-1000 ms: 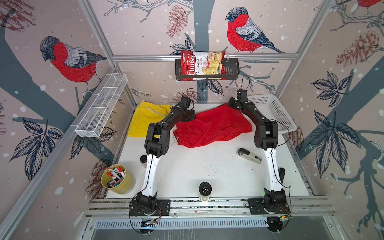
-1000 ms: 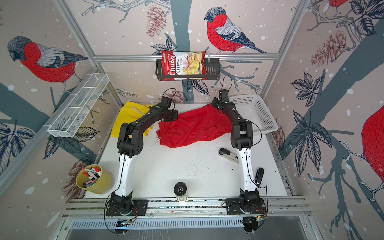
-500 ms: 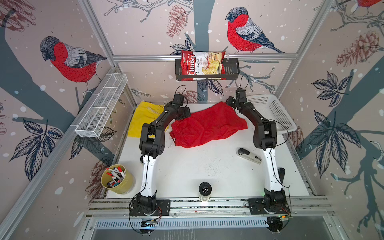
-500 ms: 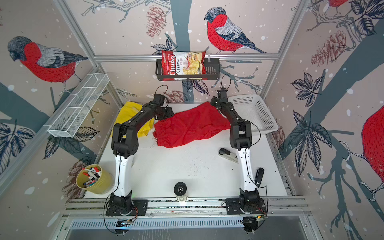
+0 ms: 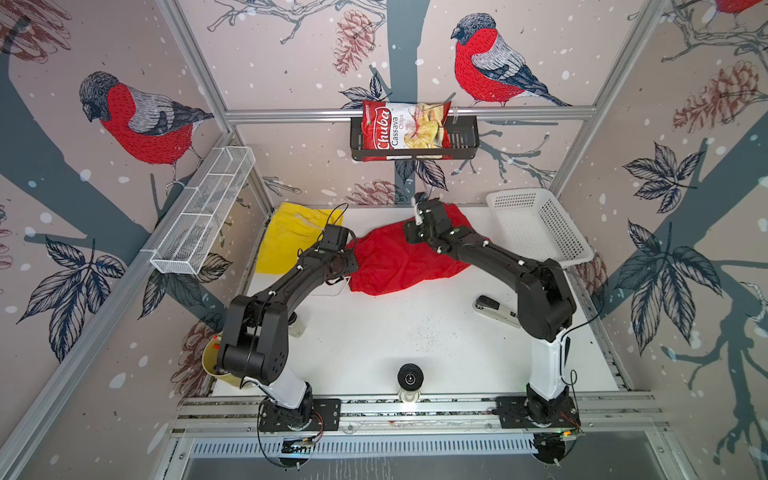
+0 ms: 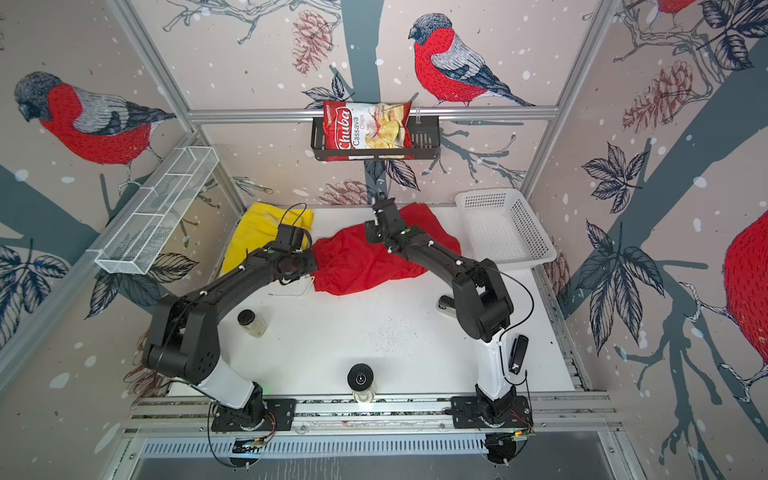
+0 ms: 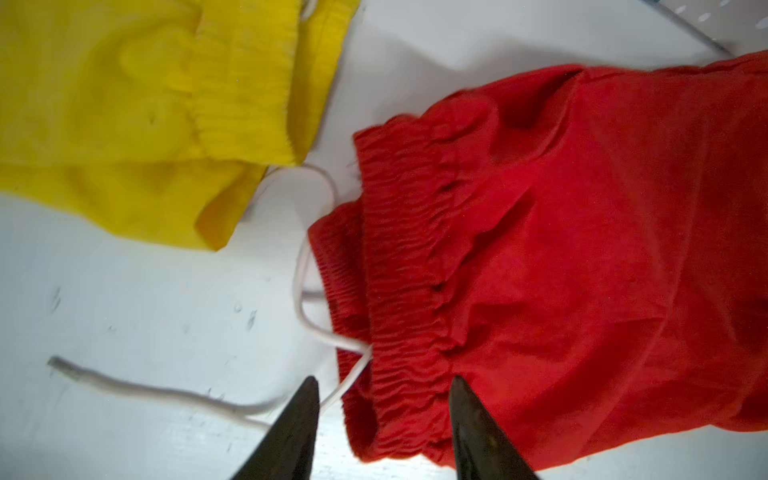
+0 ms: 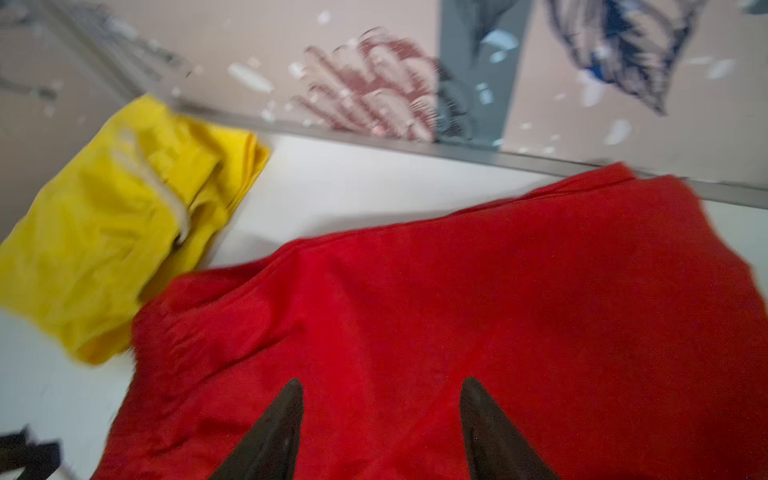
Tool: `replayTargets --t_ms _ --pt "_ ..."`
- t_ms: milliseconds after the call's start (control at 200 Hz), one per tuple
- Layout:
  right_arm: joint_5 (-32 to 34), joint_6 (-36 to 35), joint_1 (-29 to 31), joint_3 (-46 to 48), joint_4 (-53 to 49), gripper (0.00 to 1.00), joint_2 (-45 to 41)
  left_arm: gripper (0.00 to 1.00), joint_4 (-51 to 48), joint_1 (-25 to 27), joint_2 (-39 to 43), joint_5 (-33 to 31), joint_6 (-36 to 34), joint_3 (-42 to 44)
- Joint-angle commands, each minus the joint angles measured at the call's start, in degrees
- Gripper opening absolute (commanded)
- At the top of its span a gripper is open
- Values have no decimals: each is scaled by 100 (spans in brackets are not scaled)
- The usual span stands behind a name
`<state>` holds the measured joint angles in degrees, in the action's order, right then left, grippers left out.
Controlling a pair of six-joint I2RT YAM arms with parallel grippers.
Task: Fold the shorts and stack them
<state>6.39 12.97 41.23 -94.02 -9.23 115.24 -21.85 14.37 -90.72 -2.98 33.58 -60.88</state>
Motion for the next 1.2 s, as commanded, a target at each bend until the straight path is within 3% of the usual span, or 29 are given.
replayTargets --t_ms 0,160,335,645,750,905,971,1116,1196 --pt "103 -272 575 -214 -150 63 134 50 542 -81 214 -183 180 334" --pt "6 -300 1182 -1325 -673 71 1014 49 876 -517 291 -26 473 830" --pt "-379 -39 1277 -2734 -1295 76 2206 64 2190 -1122 204 1142 784 1527" --pt "-872 342 1201 -2912 -1003 76 2879 72 3597 -1171 -177 1977 1058 1931" --pt "-930 388 1193 -3036 -976 77 3056 71 3725 -1177 -536 2096 1088 1887" --pt "-824 544 1181 -3382 -1204 76 3429 58 4058 -1177 -948 2353 1234 1912" --pt "-722 667 1151 -3456 -1260 65 3575 55 4148 -1178 -1016 2387 1281 1947" --pt "-807 1007 1018 -3309 -1175 8 3660 53 4131 -1178 -1070 2375 1268 1945" --pt "-847 1047 975 -3193 -1116 0 3586 53 4045 -1175 -1126 2315 1221 1880"
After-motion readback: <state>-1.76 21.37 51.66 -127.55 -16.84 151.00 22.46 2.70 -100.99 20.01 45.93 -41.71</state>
